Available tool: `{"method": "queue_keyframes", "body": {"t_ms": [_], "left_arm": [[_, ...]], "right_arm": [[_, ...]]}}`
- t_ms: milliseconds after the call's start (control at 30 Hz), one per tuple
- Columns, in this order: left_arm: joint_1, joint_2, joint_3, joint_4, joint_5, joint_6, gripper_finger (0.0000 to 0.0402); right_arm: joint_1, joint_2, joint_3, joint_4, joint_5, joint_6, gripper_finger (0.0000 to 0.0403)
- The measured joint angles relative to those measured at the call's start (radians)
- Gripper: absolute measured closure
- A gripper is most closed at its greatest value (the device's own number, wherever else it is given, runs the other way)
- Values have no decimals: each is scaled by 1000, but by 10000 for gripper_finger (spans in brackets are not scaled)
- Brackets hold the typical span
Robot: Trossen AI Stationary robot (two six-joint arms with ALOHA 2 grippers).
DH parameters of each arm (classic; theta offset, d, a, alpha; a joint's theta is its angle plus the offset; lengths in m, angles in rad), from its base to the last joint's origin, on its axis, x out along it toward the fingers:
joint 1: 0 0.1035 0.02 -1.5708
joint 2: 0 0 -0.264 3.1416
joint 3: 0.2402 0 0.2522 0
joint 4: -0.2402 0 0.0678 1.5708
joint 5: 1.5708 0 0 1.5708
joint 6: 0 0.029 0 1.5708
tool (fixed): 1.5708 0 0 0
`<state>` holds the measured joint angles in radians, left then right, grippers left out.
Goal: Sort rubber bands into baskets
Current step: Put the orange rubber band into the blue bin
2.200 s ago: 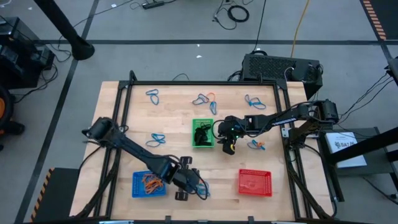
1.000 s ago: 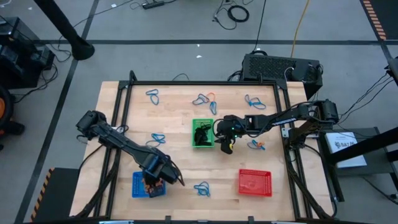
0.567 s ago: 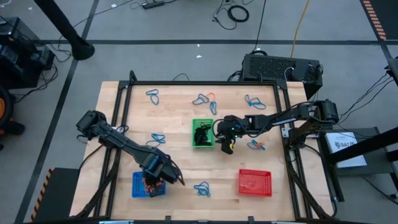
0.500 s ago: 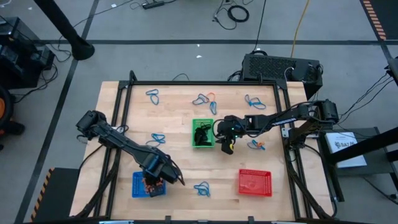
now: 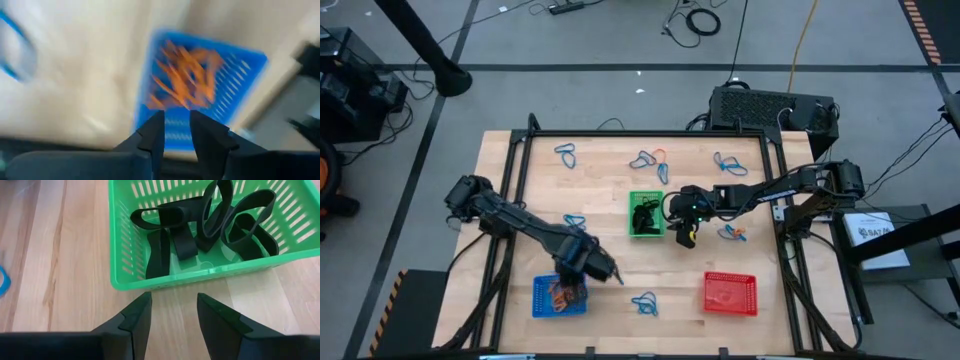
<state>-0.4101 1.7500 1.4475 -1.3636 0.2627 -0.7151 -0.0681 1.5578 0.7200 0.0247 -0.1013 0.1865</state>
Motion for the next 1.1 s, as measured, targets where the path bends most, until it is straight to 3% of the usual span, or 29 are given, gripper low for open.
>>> {"method": "queue_keyframes", "body": {"t_ms": [267,367,467,600,733,867,967,1100], "left_arm": [[129,0,0,166,-604,590,302],[237,0,0,259,-675,825,302],[403,0,0,362,-628,988,302],[629,0,0,546,-519,1099,302],[809,0,-1,767,-302,1063,302],[912,0,-1,948,-57,1009,302],[950,0,-1,1014,50,986,302],[963,0,-4,1029,123,1022,302]], "right_arm": [[-3,0,0,1,0,-66,252],[-17,0,1,3,-1,-87,252],[-48,0,22,-42,1,-111,252],[-119,0,130,-306,10,-170,252],[-208,0,281,-591,161,-191,252],[-335,0,387,-821,333,-207,252],[-460,0,415,-973,303,-222,252],[-615,0,382,-1100,120,-189,252]]}}
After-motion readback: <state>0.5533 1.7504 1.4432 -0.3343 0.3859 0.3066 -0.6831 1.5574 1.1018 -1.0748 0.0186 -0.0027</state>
